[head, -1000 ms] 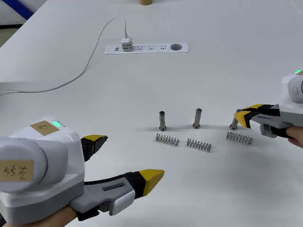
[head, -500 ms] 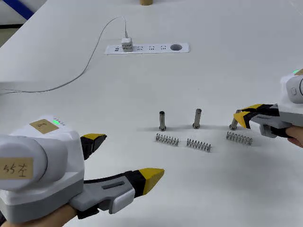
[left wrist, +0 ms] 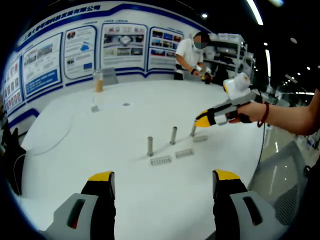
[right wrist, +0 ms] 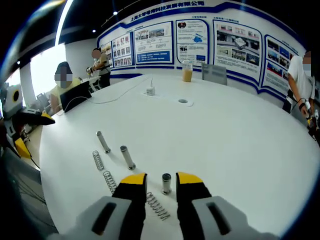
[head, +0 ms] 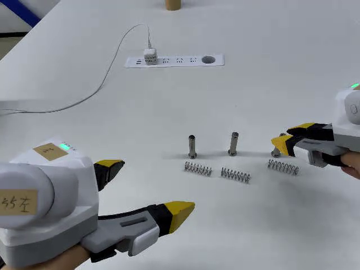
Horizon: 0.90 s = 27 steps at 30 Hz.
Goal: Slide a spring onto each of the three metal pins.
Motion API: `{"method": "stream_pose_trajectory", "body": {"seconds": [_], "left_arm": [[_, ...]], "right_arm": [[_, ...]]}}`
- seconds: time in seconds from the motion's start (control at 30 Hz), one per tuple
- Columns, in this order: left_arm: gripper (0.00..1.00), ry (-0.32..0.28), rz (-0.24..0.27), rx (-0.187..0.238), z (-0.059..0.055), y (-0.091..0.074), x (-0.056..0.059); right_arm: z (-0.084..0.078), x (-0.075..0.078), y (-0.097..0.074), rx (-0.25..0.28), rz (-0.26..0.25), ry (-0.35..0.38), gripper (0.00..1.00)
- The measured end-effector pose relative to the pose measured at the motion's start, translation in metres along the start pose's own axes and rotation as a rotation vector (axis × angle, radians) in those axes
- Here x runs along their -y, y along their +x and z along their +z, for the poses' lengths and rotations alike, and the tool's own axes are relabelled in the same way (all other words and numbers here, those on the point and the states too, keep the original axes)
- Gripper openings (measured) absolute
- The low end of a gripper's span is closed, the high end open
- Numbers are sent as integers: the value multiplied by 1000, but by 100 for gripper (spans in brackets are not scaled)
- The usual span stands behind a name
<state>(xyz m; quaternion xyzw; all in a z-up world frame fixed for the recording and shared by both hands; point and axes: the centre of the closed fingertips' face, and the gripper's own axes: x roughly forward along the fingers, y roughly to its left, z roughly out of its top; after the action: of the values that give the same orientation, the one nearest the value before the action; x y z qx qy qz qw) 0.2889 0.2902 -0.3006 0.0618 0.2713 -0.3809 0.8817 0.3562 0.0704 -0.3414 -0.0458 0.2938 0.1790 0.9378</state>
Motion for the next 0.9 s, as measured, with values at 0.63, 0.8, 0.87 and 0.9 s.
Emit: {"method": "stream_pose_trajectory", "body": {"seconds": [0.63, 0.8, 0.87, 0.9], "left_arm": [[84, -5, 4, 9, 3, -4, -4], [84, -8, 7, 9, 2, -6, -5], [84, -9, 12, 10, 2, -7, -6], [84, -10, 13, 11, 2, -7, -7]], "right_arm": [[27, -33, -8, 46, 104, -60, 38], [32, -46, -4, 56, 141, -85, 39], [32, -51, -2, 54, 157, -99, 40], [32, -54, -1, 55, 167, -100, 40]]}}
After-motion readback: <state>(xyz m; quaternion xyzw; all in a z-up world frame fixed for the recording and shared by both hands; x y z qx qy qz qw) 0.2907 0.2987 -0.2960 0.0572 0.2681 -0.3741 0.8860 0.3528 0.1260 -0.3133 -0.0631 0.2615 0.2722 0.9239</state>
